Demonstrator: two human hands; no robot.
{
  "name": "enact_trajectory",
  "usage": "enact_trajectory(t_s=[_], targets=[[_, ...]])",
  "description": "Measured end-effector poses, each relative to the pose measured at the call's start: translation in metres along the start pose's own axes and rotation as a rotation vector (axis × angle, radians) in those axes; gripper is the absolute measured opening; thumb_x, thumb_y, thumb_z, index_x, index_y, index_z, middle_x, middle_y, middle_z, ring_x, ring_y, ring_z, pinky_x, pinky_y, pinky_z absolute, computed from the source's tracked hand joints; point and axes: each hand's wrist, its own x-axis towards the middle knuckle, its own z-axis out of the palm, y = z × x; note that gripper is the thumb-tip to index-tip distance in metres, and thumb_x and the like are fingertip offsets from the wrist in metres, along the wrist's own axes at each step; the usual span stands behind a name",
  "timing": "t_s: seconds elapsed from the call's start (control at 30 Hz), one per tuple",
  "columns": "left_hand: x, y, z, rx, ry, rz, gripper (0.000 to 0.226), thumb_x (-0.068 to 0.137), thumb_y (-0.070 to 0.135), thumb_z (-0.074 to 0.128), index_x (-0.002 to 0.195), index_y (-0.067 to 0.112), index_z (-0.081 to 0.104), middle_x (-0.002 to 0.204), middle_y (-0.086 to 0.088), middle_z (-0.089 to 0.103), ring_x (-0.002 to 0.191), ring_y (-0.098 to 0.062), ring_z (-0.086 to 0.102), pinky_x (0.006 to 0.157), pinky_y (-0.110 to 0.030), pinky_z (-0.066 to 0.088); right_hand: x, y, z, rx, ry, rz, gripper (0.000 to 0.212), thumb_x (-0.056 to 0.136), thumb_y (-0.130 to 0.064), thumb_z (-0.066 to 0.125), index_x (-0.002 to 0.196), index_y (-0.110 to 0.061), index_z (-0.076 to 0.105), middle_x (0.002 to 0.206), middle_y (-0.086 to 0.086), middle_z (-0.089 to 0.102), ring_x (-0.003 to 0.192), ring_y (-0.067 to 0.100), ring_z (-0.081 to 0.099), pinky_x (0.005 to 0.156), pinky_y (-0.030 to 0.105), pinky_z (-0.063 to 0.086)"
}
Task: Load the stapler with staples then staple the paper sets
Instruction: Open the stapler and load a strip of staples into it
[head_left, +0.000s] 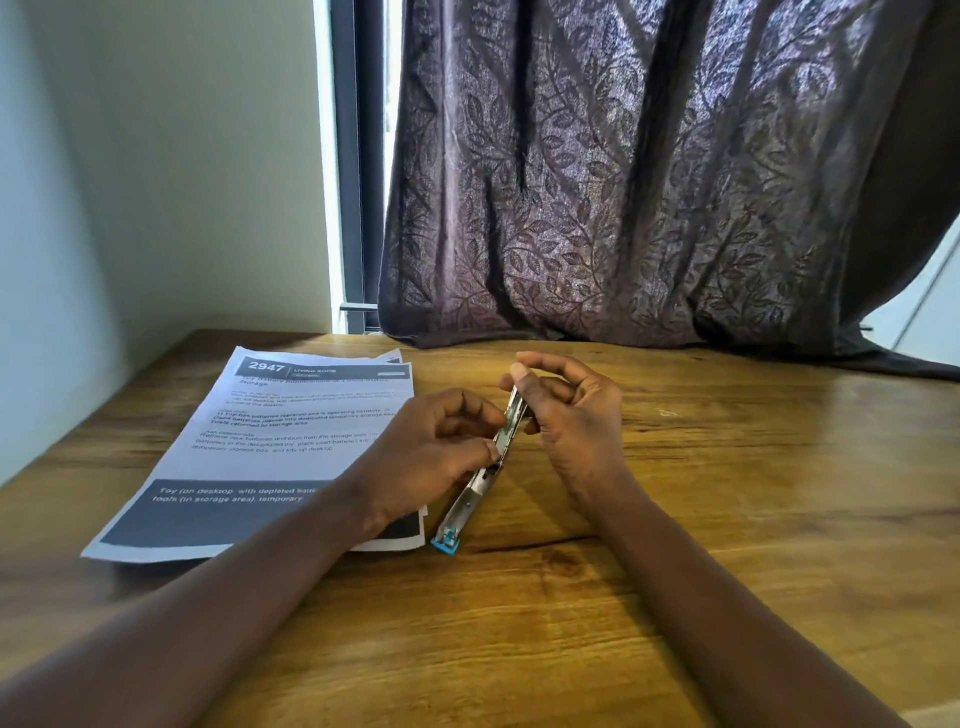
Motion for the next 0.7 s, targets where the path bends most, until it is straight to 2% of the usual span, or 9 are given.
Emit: enact_trajectory(t_s=[0.1, 0.2, 0.33, 0.47, 0.6, 0.7], targets=[[-0.004, 0.002, 0.001, 0.495, 0.046, 0.27, 0.017, 0.092, 0.019, 0.073, 0.107, 0.027, 0.072, 0.097, 0.016, 0.076, 0.091, 0.001, 0.071, 0.079, -0.02, 0.058, -0.002, -0.001, 0.001, -0.083, -0.038, -0.047, 0.016, 0.092, -0.012, 0.072, 0.108, -0.01, 0.071, 0.086, 0.009, 0.079, 0.076, 0.012, 0.075, 0.061, 0.02, 0.053], [-0.009, 0.007, 0.004, 0.716, 0.096, 0.383, 0.015, 0.09, 0.031, 0.072, 0.106, 0.029, 0.072, 0.09, 0.018, 0.076, 0.082, 0.006, 0.071, 0.073, -0.02, 0.058, -0.004, 0.001, 0.004, -0.154, -0.06, -0.099, 0.013, 0.092, -0.014, 0.073, 0.105, -0.016, 0.072, 0.082, 0.011, 0.078, 0.076, 0.027, 0.075, 0.067, 0.04, 0.061], [-0.011, 0.006, 0.006, 0.771, 0.149, 0.374, 0.025, 0.086, 0.045, 0.074, 0.106, 0.03, 0.071, 0.091, 0.015, 0.077, 0.078, 0.004, 0.071, 0.075, -0.023, 0.058, -0.003, 0.005, 0.003, -0.22, -0.056, -0.144, 0.012, 0.091, -0.019, 0.075, 0.102, -0.022, 0.072, 0.08, 0.01, 0.077, 0.074, 0.032, 0.074, 0.069, 0.048, 0.059], [-0.011, 0.003, 0.005, 0.774, 0.121, 0.345, 0.029, 0.087, 0.037, 0.075, 0.114, 0.026, 0.073, 0.102, 0.011, 0.077, 0.081, -0.001, 0.072, 0.078, -0.03, 0.06, 0.0, 0.01, 0.001, -0.243, -0.039, -0.131, 0.009, 0.09, -0.024, 0.075, 0.098, -0.026, 0.072, 0.081, 0.01, 0.078, 0.08, 0.04, 0.072, 0.067, 0.053, 0.058], [-0.01, 0.001, 0.006, 0.828, 0.113, 0.335, 0.027, 0.087, 0.04, 0.072, 0.11, 0.026, 0.073, 0.096, 0.009, 0.076, 0.077, -0.004, 0.07, 0.074, -0.034, 0.059, 0.004, 0.017, -0.001, -0.258, -0.019, -0.13, 0.005, 0.088, -0.028, 0.076, 0.092, -0.026, 0.073, 0.08, 0.014, 0.077, 0.082, 0.044, 0.071, 0.065, 0.059, 0.057], [-0.01, 0.001, 0.008, 0.854, 0.132, 0.336, 0.026, 0.086, 0.041, 0.072, 0.108, 0.026, 0.073, 0.095, 0.009, 0.075, 0.078, -0.005, 0.068, 0.074, -0.034, 0.057, 0.005, 0.019, -0.002, -0.258, -0.023, -0.126, 0.004, 0.089, -0.027, 0.076, 0.091, -0.026, 0.073, 0.081, 0.01, 0.078, 0.083, 0.039, 0.073, 0.067, 0.058, 0.058]])
